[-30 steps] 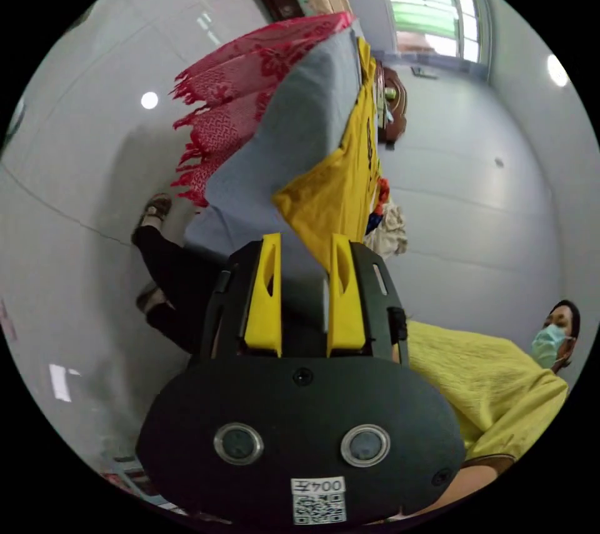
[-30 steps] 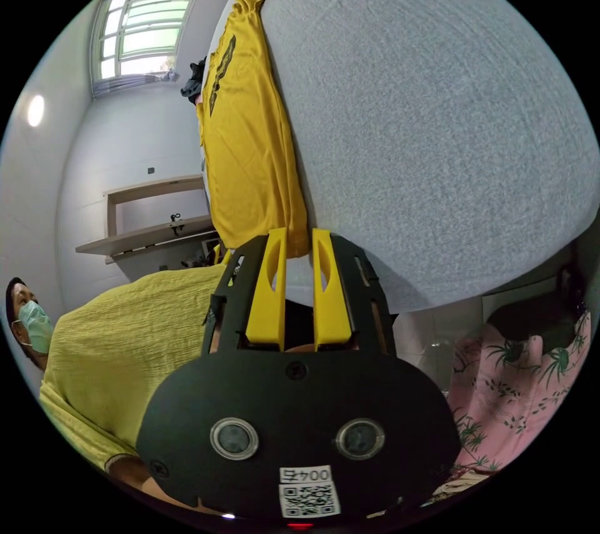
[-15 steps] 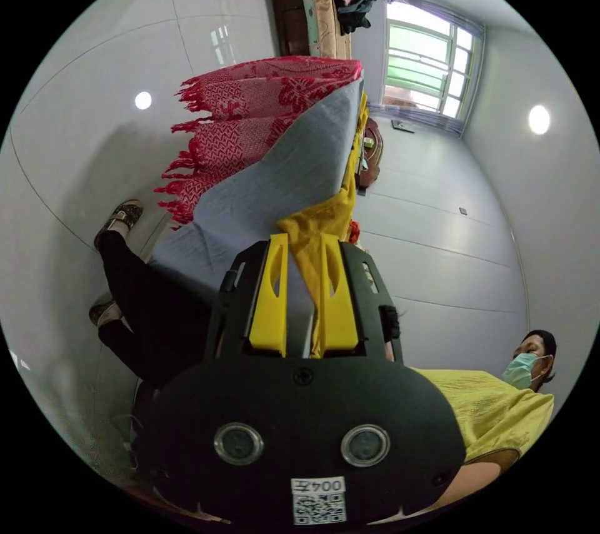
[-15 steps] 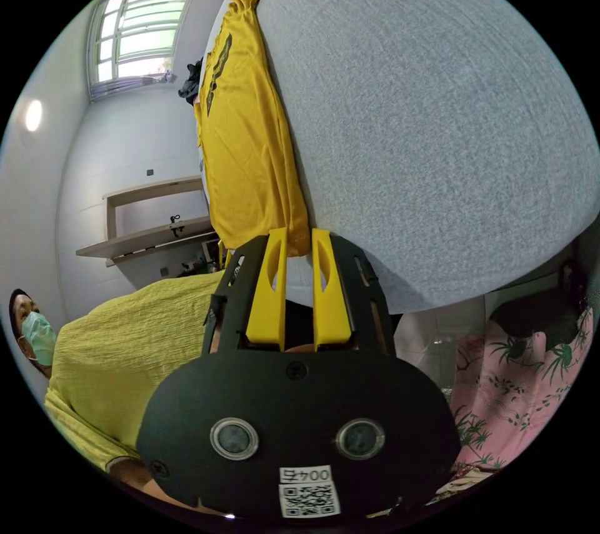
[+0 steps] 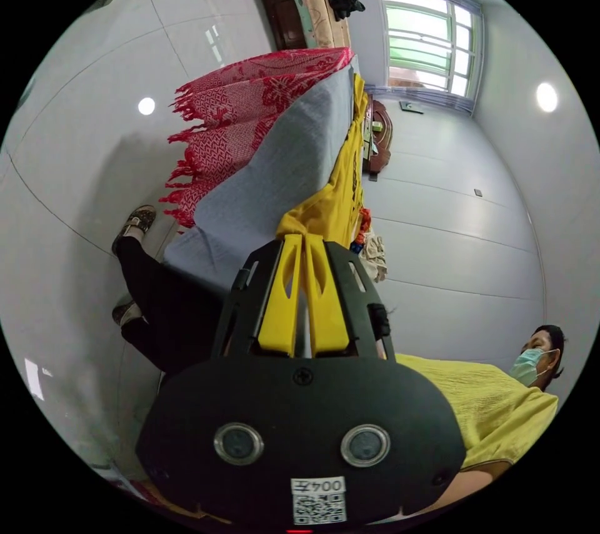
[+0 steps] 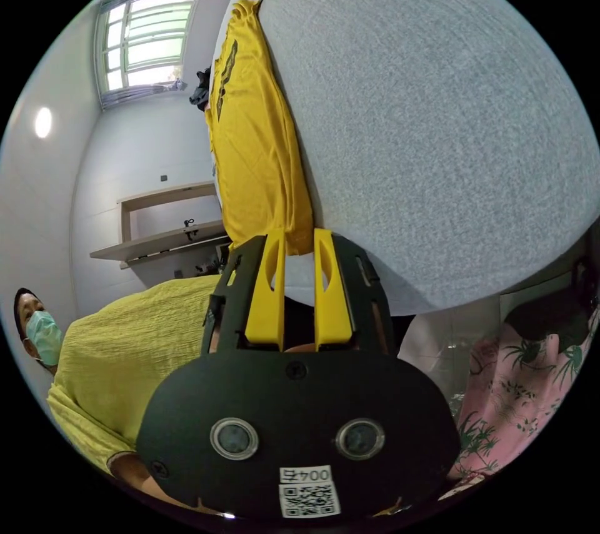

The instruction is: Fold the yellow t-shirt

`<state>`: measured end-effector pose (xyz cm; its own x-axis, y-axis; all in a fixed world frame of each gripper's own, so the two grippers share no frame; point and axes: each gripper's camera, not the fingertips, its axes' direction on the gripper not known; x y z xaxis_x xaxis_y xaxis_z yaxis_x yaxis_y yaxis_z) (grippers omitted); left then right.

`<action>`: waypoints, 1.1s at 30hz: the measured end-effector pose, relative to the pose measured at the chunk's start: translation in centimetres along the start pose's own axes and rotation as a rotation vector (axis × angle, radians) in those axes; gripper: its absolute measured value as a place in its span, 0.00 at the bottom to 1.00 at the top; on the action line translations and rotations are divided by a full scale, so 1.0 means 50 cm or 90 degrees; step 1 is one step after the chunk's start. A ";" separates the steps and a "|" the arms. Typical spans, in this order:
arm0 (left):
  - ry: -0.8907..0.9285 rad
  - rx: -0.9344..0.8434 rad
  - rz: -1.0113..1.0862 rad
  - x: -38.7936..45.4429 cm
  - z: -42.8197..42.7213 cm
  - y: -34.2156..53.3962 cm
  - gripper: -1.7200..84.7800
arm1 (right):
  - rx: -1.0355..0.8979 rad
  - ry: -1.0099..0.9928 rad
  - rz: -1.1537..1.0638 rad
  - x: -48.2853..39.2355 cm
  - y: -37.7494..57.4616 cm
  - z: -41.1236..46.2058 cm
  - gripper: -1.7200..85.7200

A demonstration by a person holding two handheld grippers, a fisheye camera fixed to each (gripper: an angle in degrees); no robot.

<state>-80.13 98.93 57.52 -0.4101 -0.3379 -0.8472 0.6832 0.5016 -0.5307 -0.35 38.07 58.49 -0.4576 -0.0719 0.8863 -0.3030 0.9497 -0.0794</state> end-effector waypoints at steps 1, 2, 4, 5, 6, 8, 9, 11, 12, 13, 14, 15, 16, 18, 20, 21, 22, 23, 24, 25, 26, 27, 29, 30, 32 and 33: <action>-0.010 0.005 0.001 0.005 -0.004 0.003 0.03 | 0.000 0.047 -0.009 -0.008 0.000 0.000 0.06; -0.017 0.011 0.000 0.011 -0.012 0.006 0.03 | 0.008 0.073 -0.013 -0.014 0.001 -0.004 0.06; -0.025 0.020 0.004 0.021 -0.028 0.009 0.03 | 0.041 0.101 -0.042 -0.038 0.006 -0.027 0.04; -0.028 0.021 0.010 0.025 -0.037 0.008 0.02 | 0.044 0.102 -0.049 -0.043 0.006 -0.029 0.04; -0.028 0.019 0.012 0.026 -0.041 0.008 0.02 | 0.040 0.114 -0.060 -0.050 0.005 -0.025 0.04; -0.020 0.021 0.007 0.023 -0.042 0.006 0.02 | 0.017 0.131 -0.068 -0.047 -0.002 -0.001 0.03; -0.019 0.017 0.004 0.021 -0.038 0.005 0.02 | -0.004 0.142 -0.060 -0.034 -0.009 0.020 0.03; 0.001 0.024 -0.016 0.017 -0.020 0.007 0.02 | 0.015 0.131 -0.055 -0.026 -0.012 0.031 0.03; 0.014 0.029 -0.015 0.018 -0.015 0.008 0.02 | 0.033 0.118 -0.061 -0.028 -0.011 0.033 0.03; 0.018 0.032 -0.011 0.022 -0.006 0.008 0.02 | 0.036 0.126 -0.063 -0.028 -0.012 0.040 0.03; -0.007 0.018 -0.007 0.024 0.006 0.007 0.02 | 0.032 0.136 -0.063 -0.024 -0.014 0.047 0.03; -0.019 0.009 -0.009 0.022 0.013 0.007 0.02 | 0.016 0.150 -0.055 -0.011 -0.019 0.065 0.03; -0.035 -0.002 -0.022 0.013 0.026 0.007 0.02 | 0.002 0.156 -0.041 0.007 -0.025 0.085 0.03; -0.053 -0.012 -0.041 0.000 0.047 0.010 0.02 | 0.003 0.163 -0.027 0.031 -0.031 0.113 0.03; -0.076 -0.016 -0.042 -0.001 0.081 0.015 0.03 | 0.002 0.183 -0.019 0.045 -0.036 0.143 0.03; -0.084 -0.016 -0.041 0.000 0.089 0.016 0.03 | 0.007 0.193 -0.021 0.046 -0.038 0.158 0.03; -0.098 -0.019 -0.035 0.003 0.106 0.018 0.03 | 0.007 0.204 -0.024 0.048 -0.039 0.172 0.03; -0.106 -0.021 -0.032 0.004 0.123 0.020 0.03 | 0.005 0.209 -0.027 0.049 -0.040 0.180 0.03; -0.107 -0.020 -0.033 0.003 0.132 0.021 0.03 | 0.002 0.217 -0.030 0.052 -0.043 0.193 0.04; -0.106 -0.019 -0.035 0.001 0.152 0.023 0.03 | -0.003 0.217 -0.025 0.058 -0.048 0.206 0.04; -0.107 -0.016 -0.033 0.003 0.172 0.027 0.04 | -0.007 0.216 -0.021 0.062 -0.051 0.212 0.04; -0.107 -0.014 -0.030 0.005 0.182 0.028 0.04 | -0.016 0.210 -0.014 0.070 -0.058 0.225 0.05; -0.089 -0.010 -0.014 0.014 0.225 0.035 0.06 | -0.031 0.215 -0.018 0.076 -0.067 0.245 0.06; -0.083 -0.011 -0.012 0.016 0.236 0.036 0.07 | -0.041 0.225 -0.029 0.075 -0.071 0.261 0.07; -0.077 -0.026 0.002 0.029 0.277 0.042 0.10 | -0.066 0.261 -0.045 0.072 -0.073 0.286 0.08; -0.082 -0.029 0.006 0.033 0.286 0.044 0.11 | -0.077 0.294 -0.054 0.068 -0.073 0.300 0.09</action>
<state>-70.66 88.11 55.31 -0.3216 -0.4306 -0.8433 0.6568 0.5400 -0.5262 -13.34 29.77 54.94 -0.0084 -0.0338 0.9994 -0.2118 0.9768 0.0313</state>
